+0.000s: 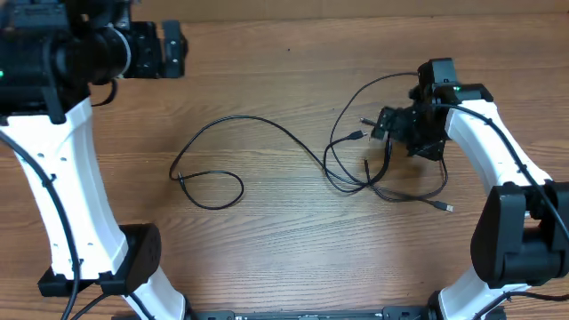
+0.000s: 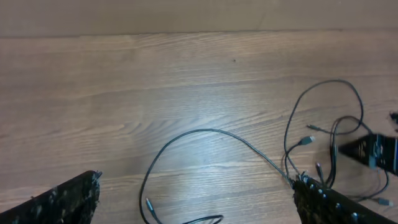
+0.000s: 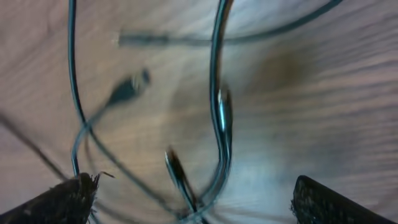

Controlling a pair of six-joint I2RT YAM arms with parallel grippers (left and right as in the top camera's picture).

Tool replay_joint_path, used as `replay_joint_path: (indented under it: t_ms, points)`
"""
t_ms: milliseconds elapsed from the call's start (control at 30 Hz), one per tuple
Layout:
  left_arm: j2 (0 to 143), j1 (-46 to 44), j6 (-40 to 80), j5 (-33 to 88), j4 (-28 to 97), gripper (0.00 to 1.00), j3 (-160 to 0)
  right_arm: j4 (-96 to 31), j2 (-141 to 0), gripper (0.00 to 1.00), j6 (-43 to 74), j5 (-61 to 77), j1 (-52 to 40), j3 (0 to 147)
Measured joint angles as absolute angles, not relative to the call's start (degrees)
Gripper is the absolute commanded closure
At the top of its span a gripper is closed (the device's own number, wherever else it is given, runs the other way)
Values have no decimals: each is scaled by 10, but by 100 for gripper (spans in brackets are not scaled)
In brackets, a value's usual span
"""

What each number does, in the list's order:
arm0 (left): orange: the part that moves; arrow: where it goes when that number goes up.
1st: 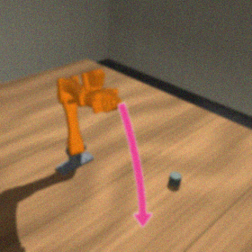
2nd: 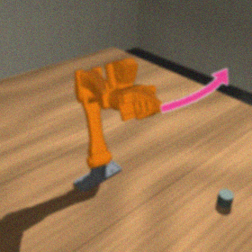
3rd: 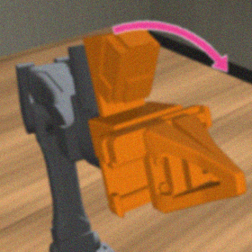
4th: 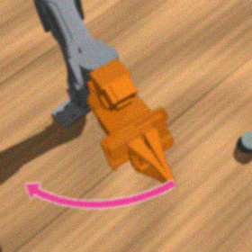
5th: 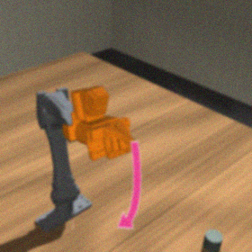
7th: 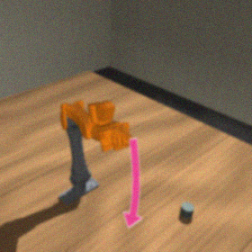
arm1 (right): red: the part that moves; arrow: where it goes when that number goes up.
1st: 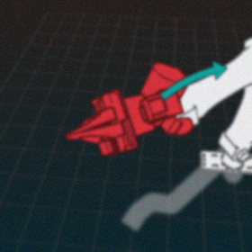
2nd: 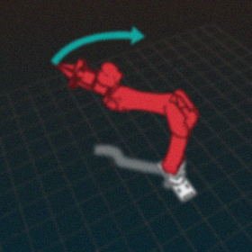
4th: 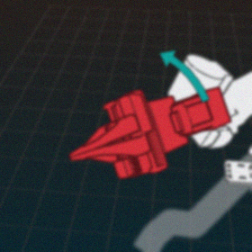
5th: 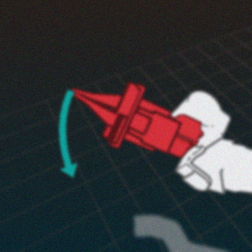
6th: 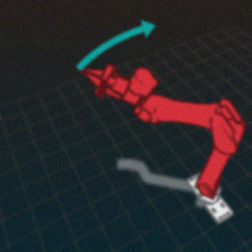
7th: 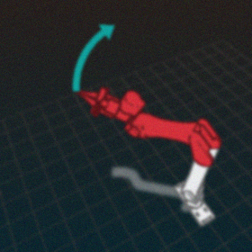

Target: Untangle cables

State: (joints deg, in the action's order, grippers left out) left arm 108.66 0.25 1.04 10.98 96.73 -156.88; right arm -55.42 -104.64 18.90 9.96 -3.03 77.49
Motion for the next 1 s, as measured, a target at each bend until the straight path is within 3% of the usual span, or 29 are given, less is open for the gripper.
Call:
replay_joint_path:
  t_ms: [300, 567, 667, 867, 1000]
  points:
    - [1087, -37, 11, 82, 967, 1, -1568, -448, -1062, 0, 333, 81, -30, 764]
    - [1087, -38, 11, 76, 967, 1, -1549, -390, -1142, 0, 367, 79, -30, 764]
    - [1087, -38, 11, 76, 967, 0, -1540, -366, -1152, 7, 372, 75, -30, 767]
    - [1087, -38, 11, 74, 968, 0, -1530, -344, -1163, 48, 378, 69, -27, 769]
    - [1087, -38, 11, 74, 968, 0, -1530, -345, -1166, 49, 375, 64, -26, 769]
